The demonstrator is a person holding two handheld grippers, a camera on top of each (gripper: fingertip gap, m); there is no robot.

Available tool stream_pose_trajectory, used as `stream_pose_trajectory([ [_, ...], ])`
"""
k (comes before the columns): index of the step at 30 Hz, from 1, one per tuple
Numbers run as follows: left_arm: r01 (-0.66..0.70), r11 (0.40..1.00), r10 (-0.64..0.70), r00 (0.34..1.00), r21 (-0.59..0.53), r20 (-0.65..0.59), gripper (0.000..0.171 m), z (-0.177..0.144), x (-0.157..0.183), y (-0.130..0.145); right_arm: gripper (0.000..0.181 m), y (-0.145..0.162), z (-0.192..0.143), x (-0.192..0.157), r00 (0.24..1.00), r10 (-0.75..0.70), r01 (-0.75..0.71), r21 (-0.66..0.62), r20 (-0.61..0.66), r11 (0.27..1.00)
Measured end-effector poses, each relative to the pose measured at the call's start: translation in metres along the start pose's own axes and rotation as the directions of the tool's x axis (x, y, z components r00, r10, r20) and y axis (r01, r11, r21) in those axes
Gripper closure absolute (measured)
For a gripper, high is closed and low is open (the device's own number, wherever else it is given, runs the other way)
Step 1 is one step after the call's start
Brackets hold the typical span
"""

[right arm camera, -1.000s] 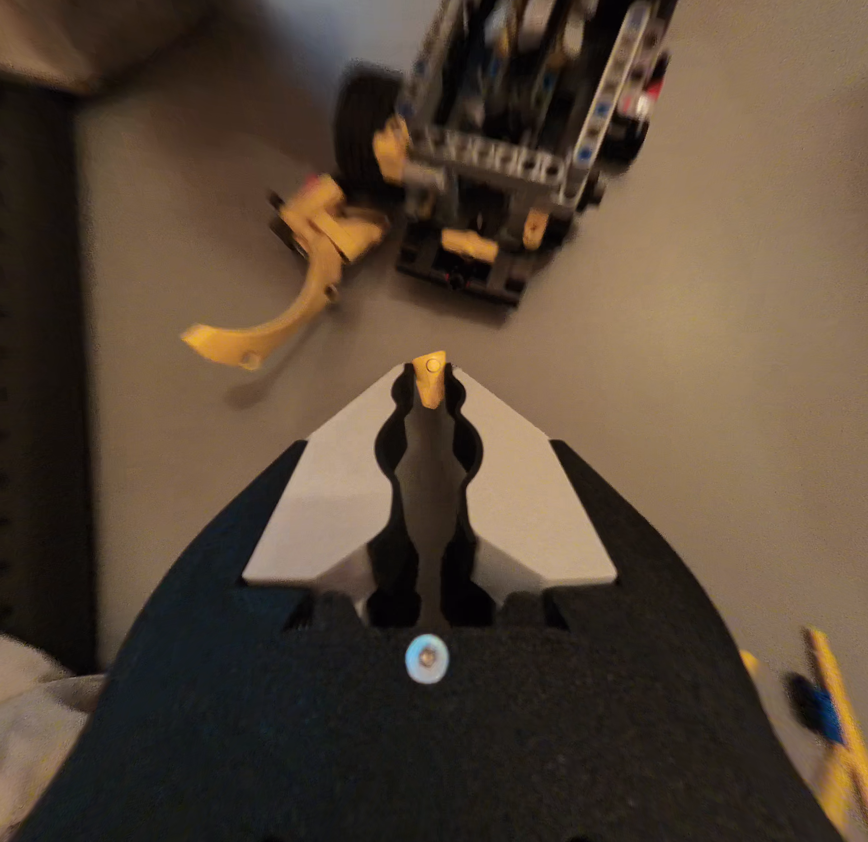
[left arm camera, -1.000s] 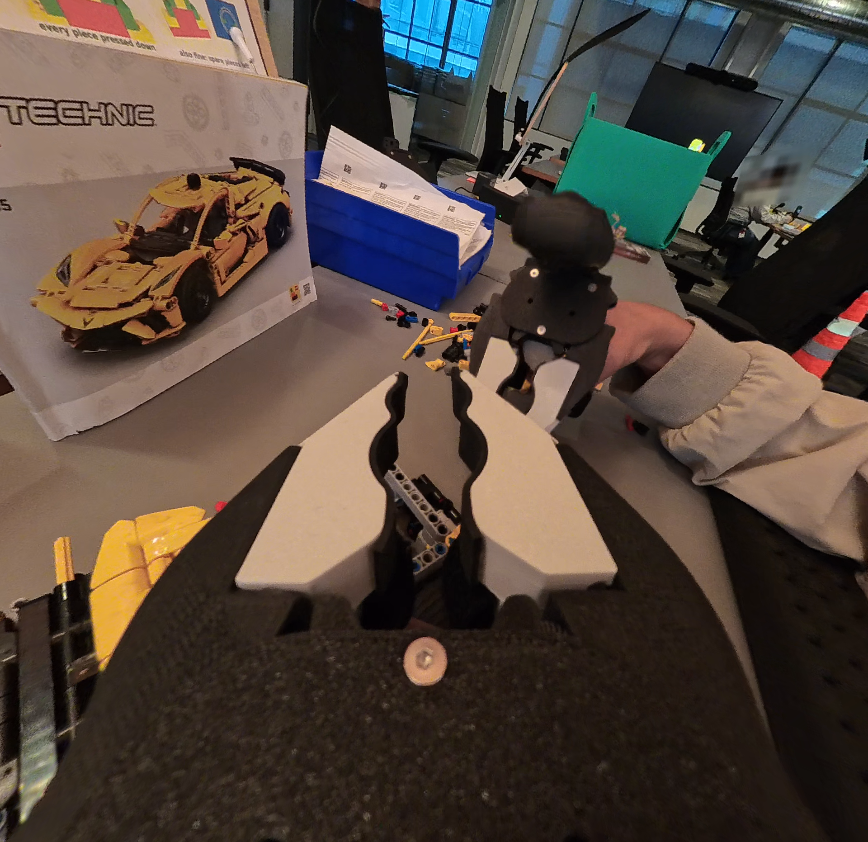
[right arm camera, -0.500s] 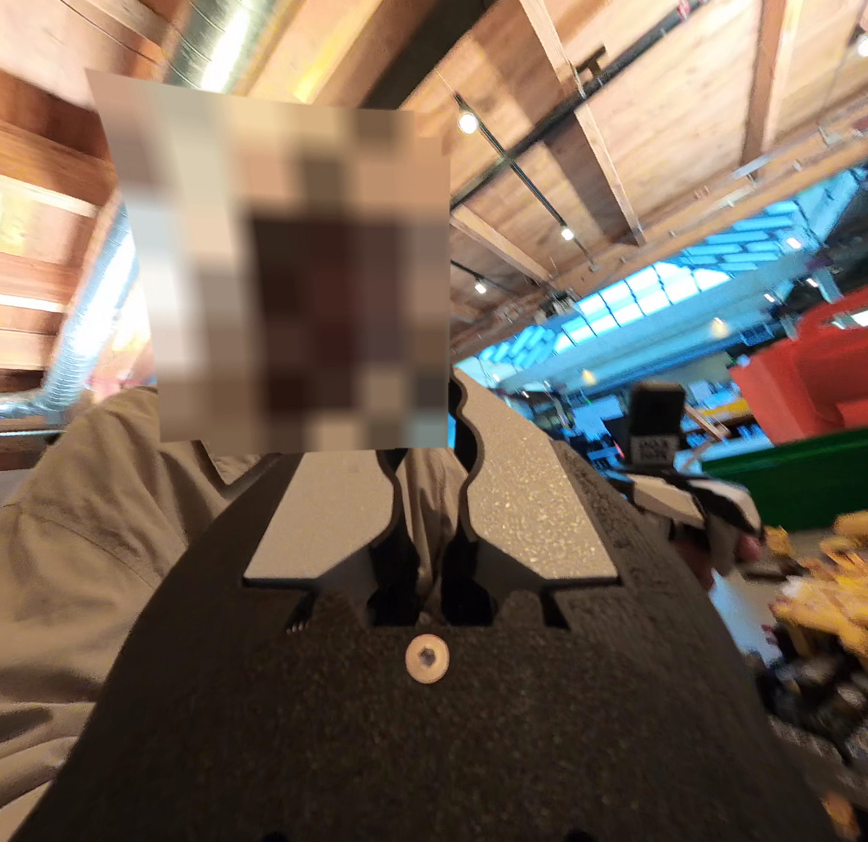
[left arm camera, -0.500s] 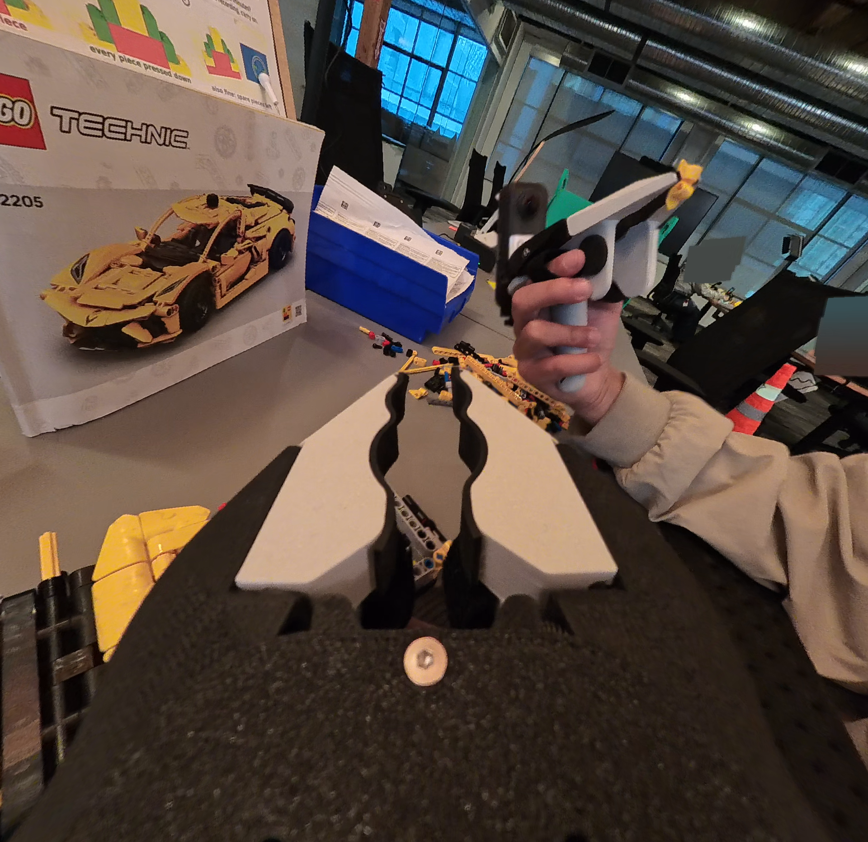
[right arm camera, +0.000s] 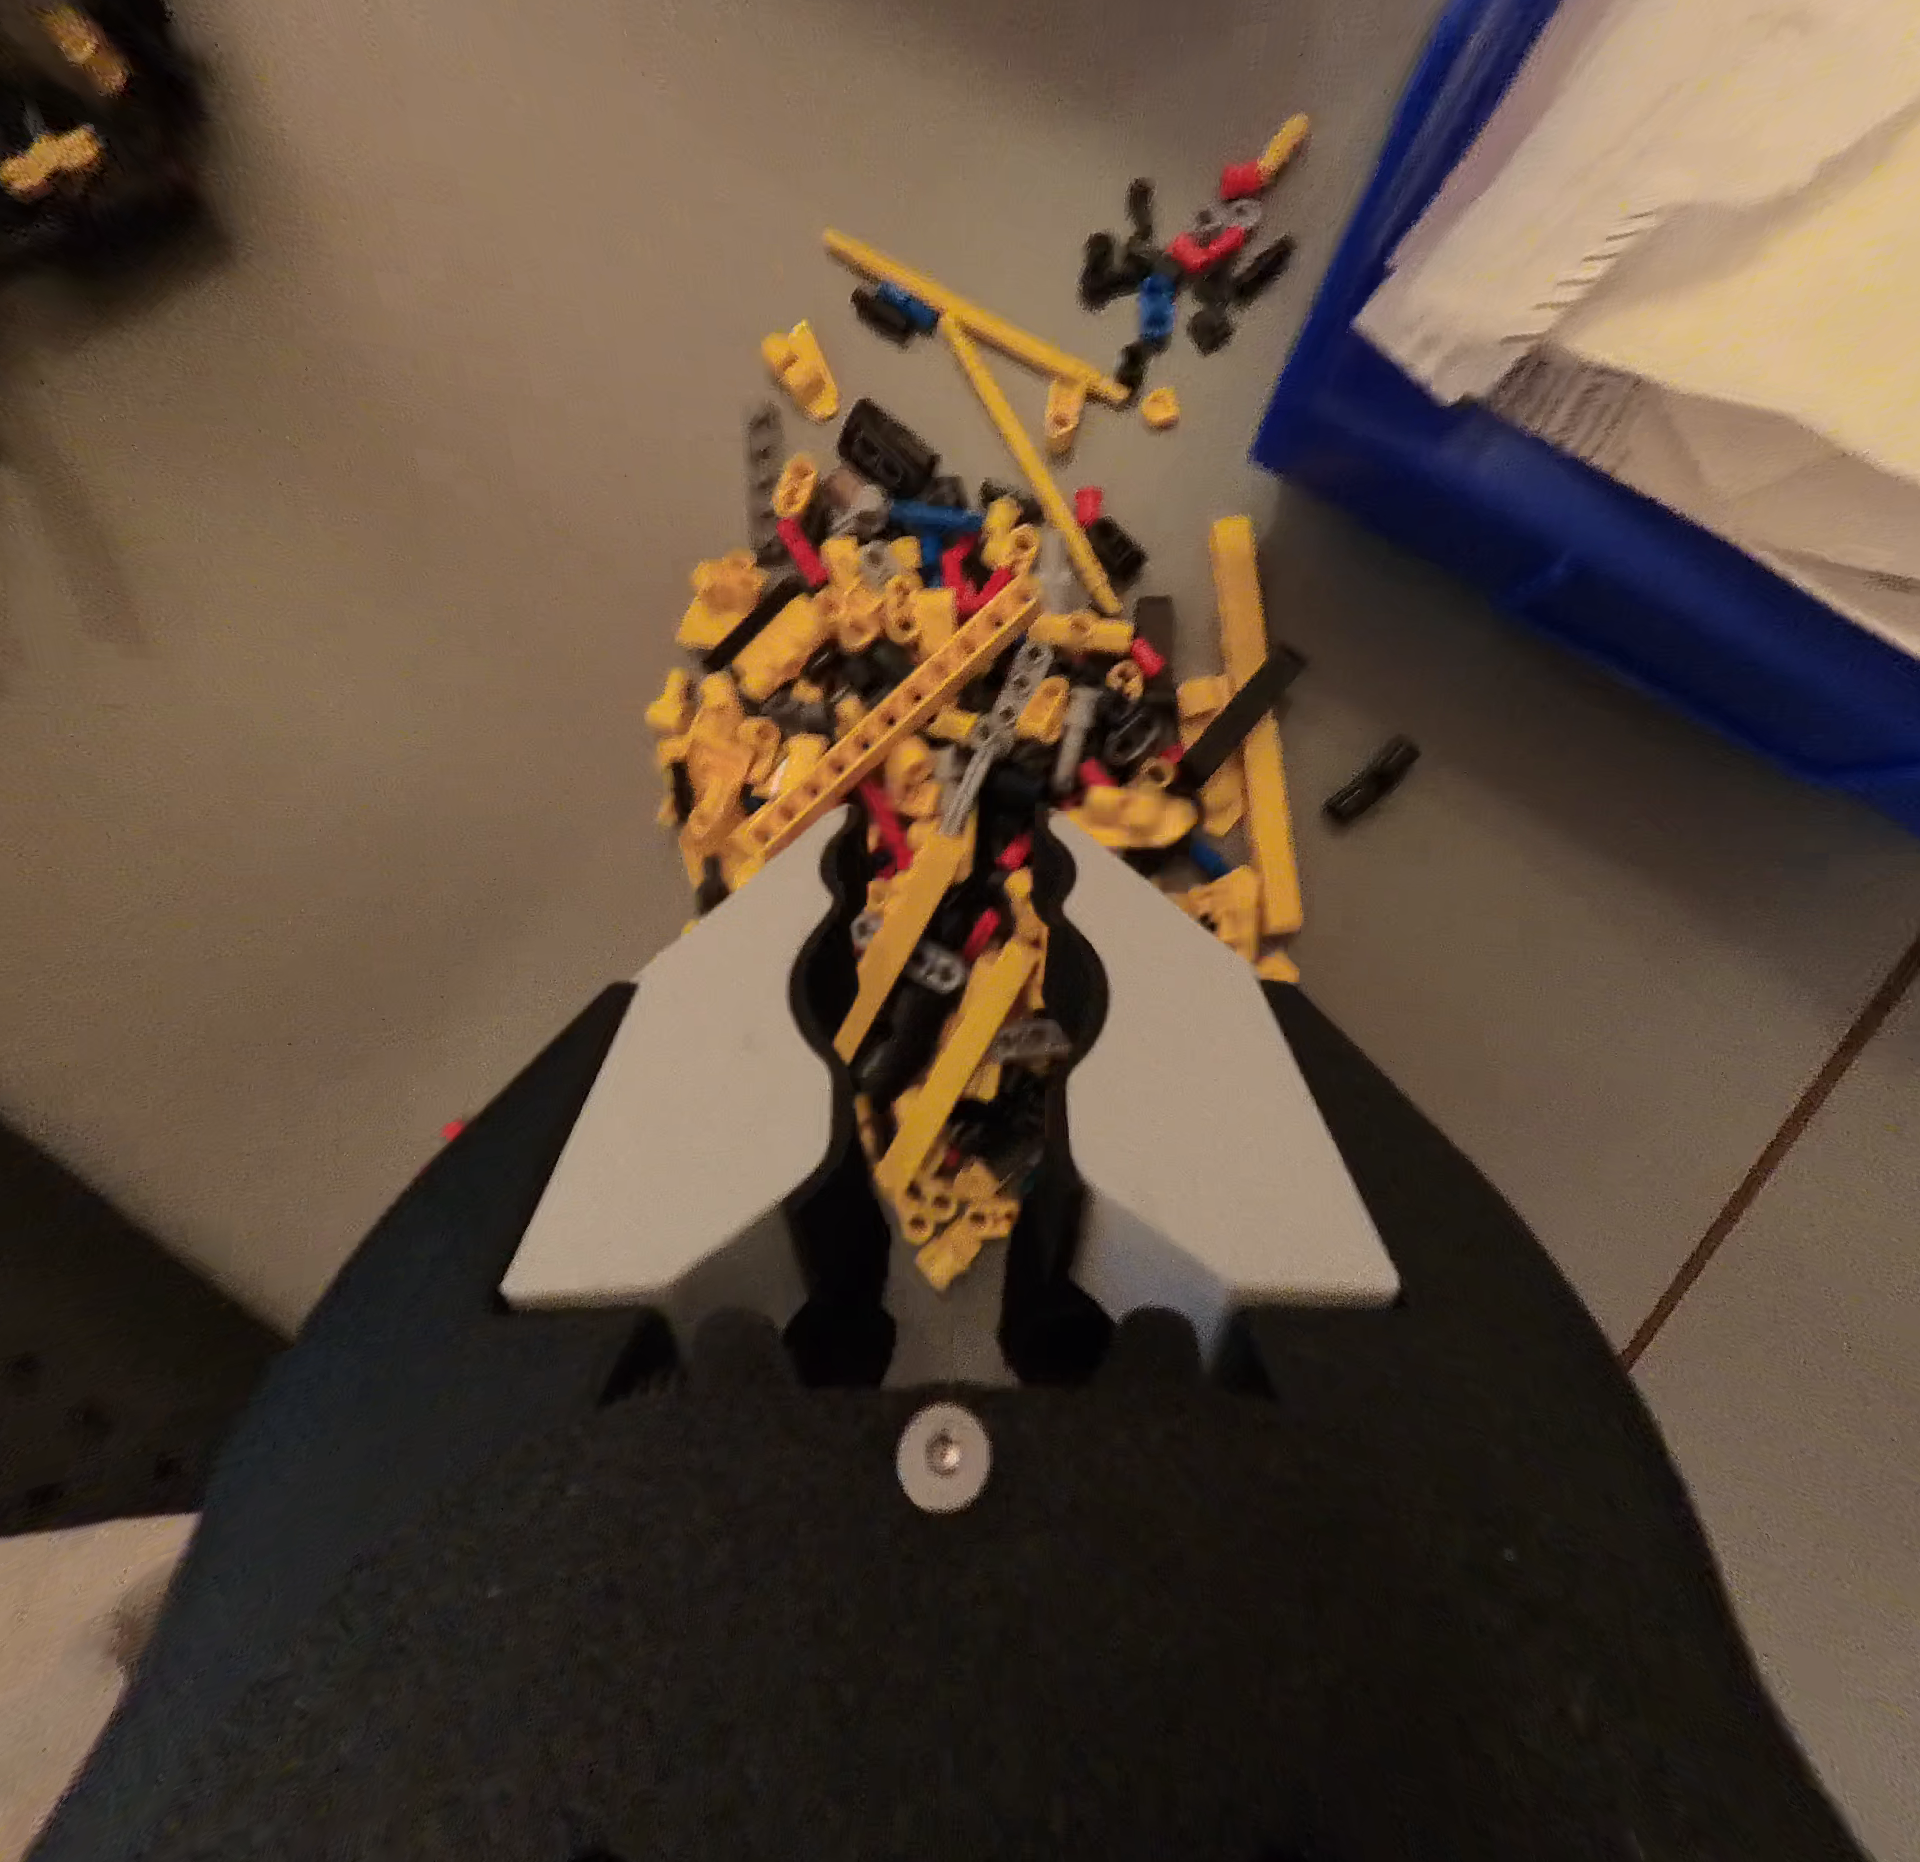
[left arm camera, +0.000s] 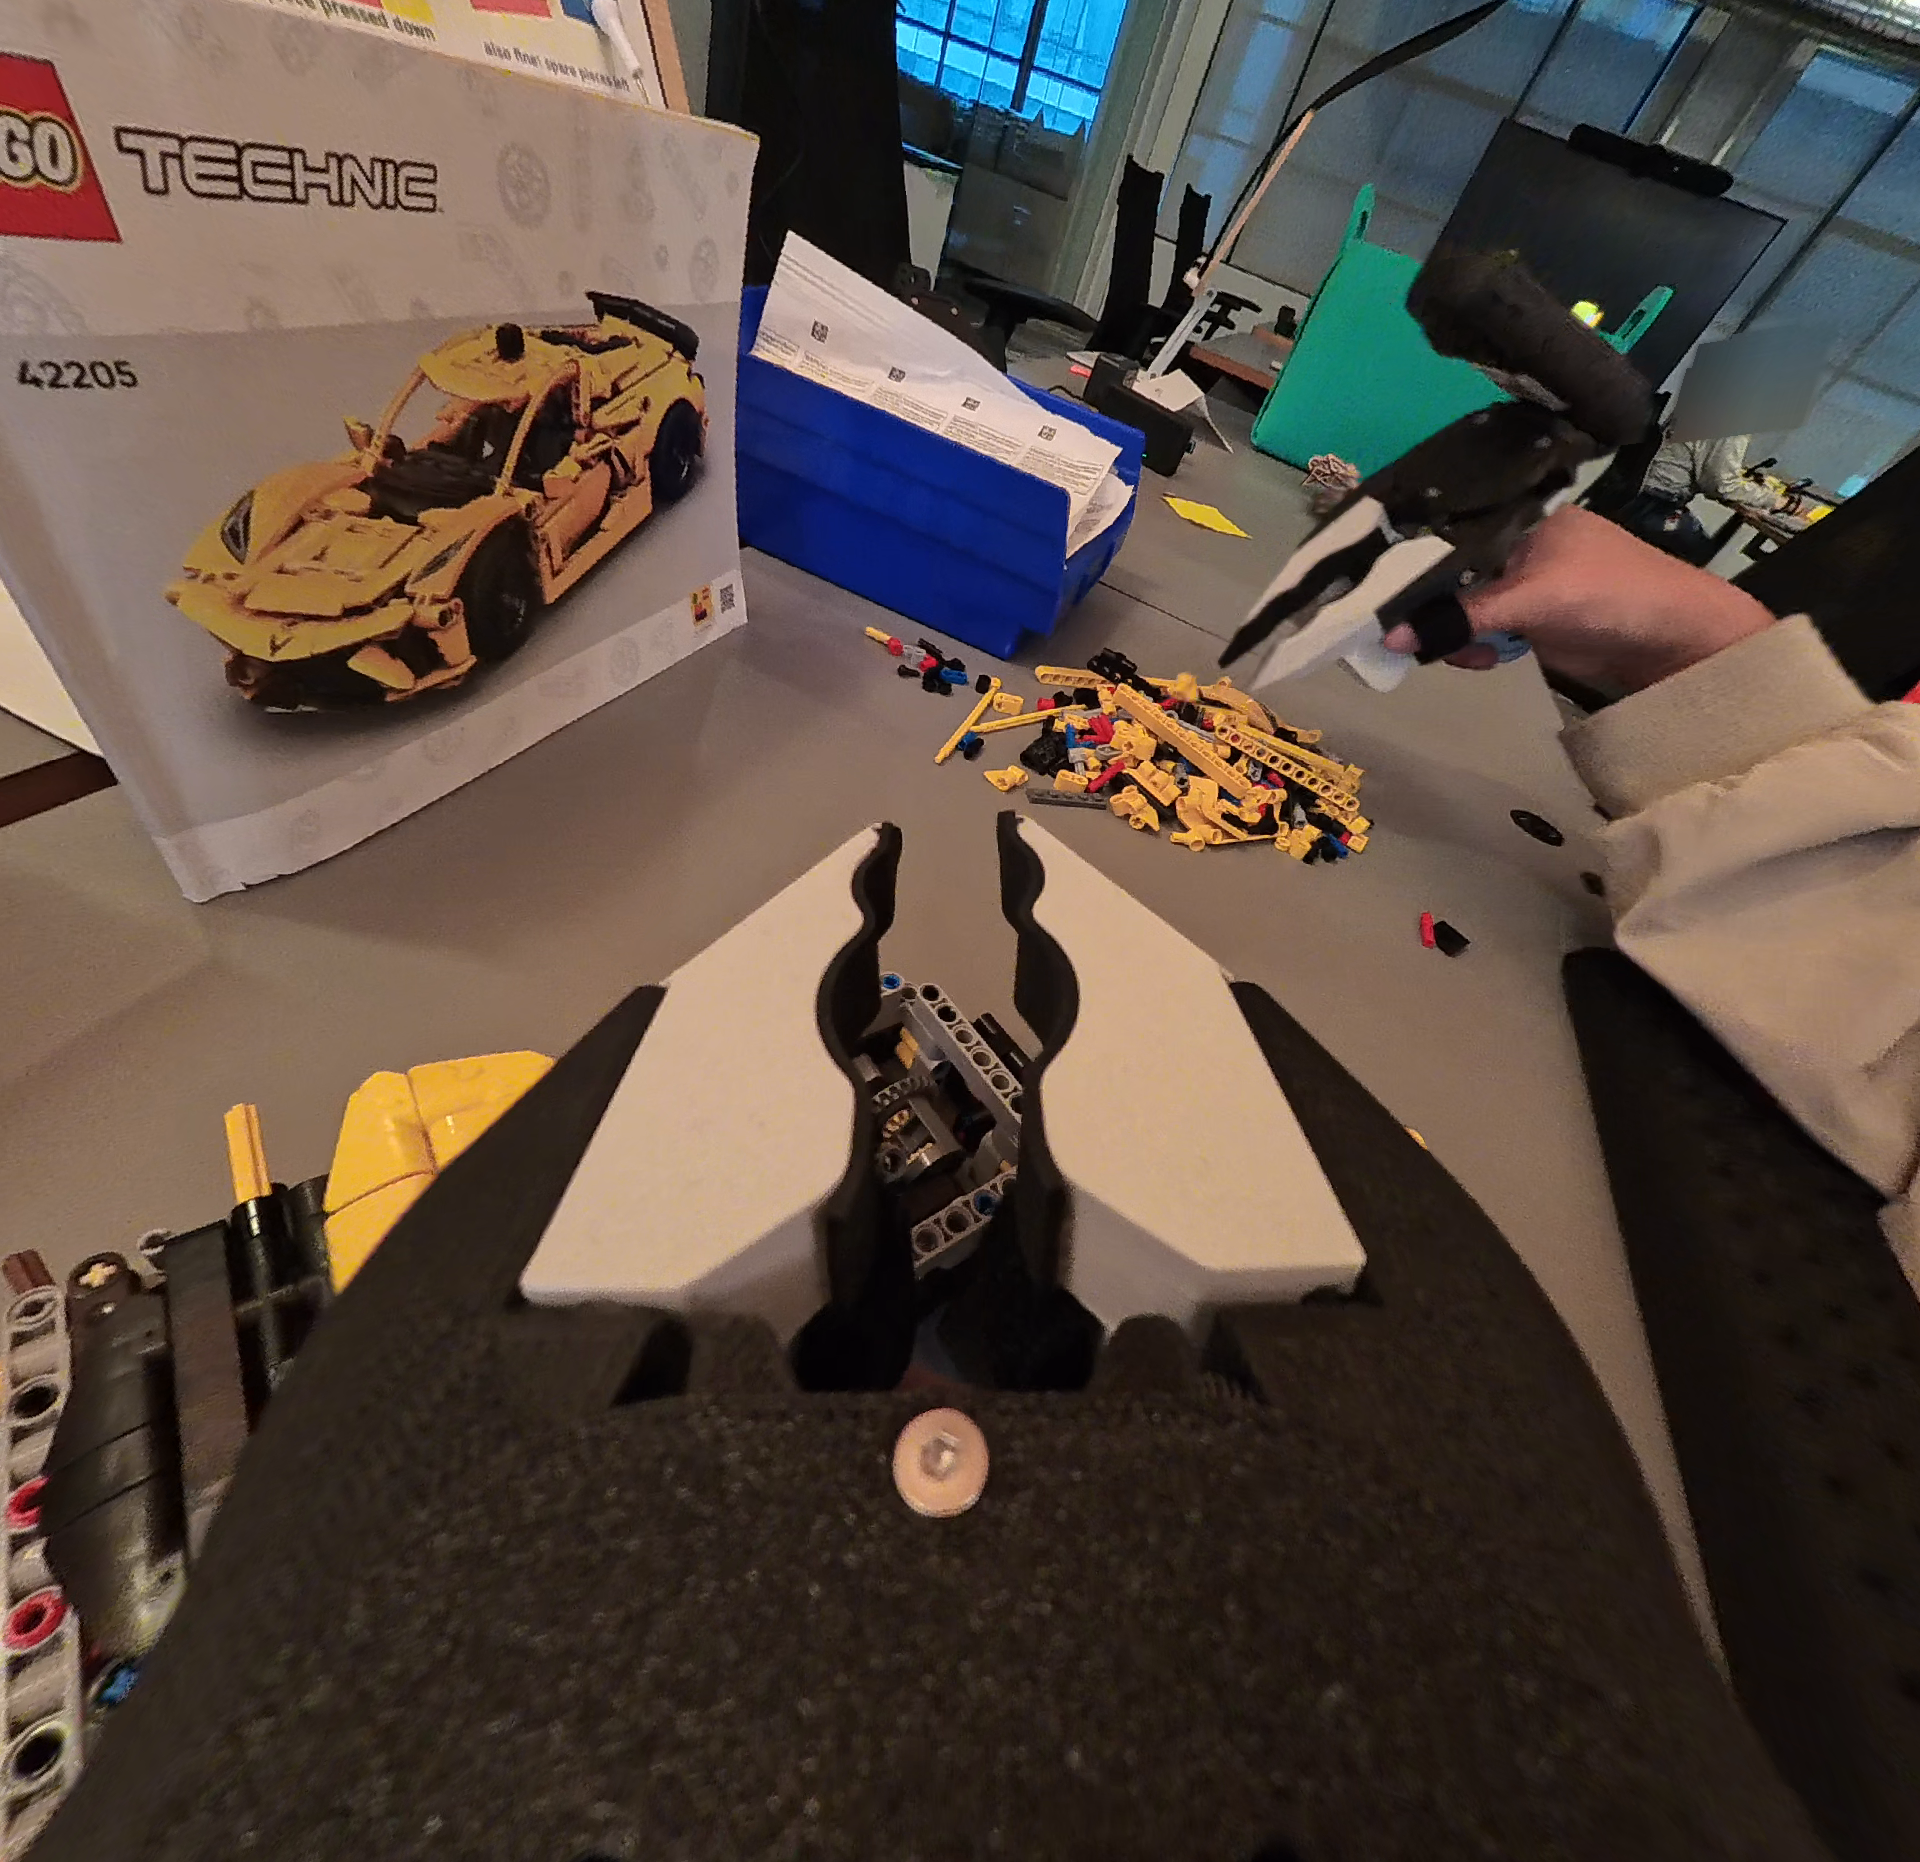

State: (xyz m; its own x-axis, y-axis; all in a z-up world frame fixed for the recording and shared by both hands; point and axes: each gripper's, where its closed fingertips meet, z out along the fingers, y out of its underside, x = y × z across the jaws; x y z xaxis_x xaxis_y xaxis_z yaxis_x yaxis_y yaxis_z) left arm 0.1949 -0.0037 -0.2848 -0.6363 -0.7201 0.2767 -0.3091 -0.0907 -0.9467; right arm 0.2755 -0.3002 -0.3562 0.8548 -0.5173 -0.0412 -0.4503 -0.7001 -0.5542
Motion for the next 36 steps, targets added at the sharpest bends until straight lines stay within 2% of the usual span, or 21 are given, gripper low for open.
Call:
stream_pose_trajectory([
  [3,-0.003,1.000,0.003,1.000,0.005,-0.009,0.153,0.000,0.004,-0.002,0.151,0.025,-0.017,-0.045,0.986,-0.151,0.147,0.067,0.068,0.987],
  [6,-0.010,1.000,0.010,1.000,0.008,-0.025,0.154,0.001,0.009,-0.003,0.152,0.062,-0.026,-0.110,0.929,-0.267,0.239,0.136,0.258,0.962],
  [8,-0.012,1.000,0.012,0.999,0.005,-0.038,0.153,0.003,0.013,-0.002,0.143,0.085,-0.022,-0.127,0.899,-0.344,0.315,0.144,0.272,0.938],
  [13,-0.036,0.999,0.036,0.998,-0.006,-0.055,0.153,0.007,0.022,0.002,0.154,0.100,-0.010,-0.123,0.888,-0.421,0.392,0.174,0.183,0.903],
  [21,-0.039,0.999,0.039,0.998,-0.003,-0.045,0.153,0.006,0.020,0.002,0.164,0.096,0.000,-0.115,0.896,-0.403,0.374,0.170,0.189,0.912],
  [22,-0.037,0.999,0.037,0.998,-0.003,-0.044,0.153,0.006,0.019,0.002,0.181,0.095,0.000,-0.111,0.900,-0.400,0.375,0.156,0.175,0.914],
  [24,-0.037,0.999,0.037,0.998,-0.001,-0.043,0.153,0.006,0.018,0.001,0.181,0.085,-0.002,-0.104,0.909,-0.396,0.370,0.189,0.130,0.910],
  [26,-0.038,0.999,0.037,0.998,-0.001,-0.042,0.153,0.005,0.018,0.001,0.181,0.077,-0.003,-0.077,0.933,-0.360,0.356,0.167,-0.007,0.920],
  [27,-0.038,0.999,0.038,0.998,-0.001,-0.041,0.153,0.005,0.018,0.000,0.181,0.075,-0.004,-0.071,0.938,-0.347,0.346,0.161,-0.023,0.924],
  [29,-0.036,0.999,0.036,0.999,0.002,-0.041,0.153,0.005,0.018,0.000,0.181,0.068,-0.008,-0.073,0.950,-0.313,0.304,0.193,0.018,0.933],
  [33,-0.038,0.999,0.039,0.999,0.005,-0.036,0.154,0.004,0.018,-0.002,0.148,0.052,0.003,-0.100,0.959,-0.257,0.231,0.197,0.123,0.953],
  [36,-0.036,0.999,0.036,0.998,0.002,-0.043,0.153,0.005,0.019,-0.001,0.146,0.040,0.027,-0.106,0.946,-0.321,0.311,0.166,0.037,0.936],
])
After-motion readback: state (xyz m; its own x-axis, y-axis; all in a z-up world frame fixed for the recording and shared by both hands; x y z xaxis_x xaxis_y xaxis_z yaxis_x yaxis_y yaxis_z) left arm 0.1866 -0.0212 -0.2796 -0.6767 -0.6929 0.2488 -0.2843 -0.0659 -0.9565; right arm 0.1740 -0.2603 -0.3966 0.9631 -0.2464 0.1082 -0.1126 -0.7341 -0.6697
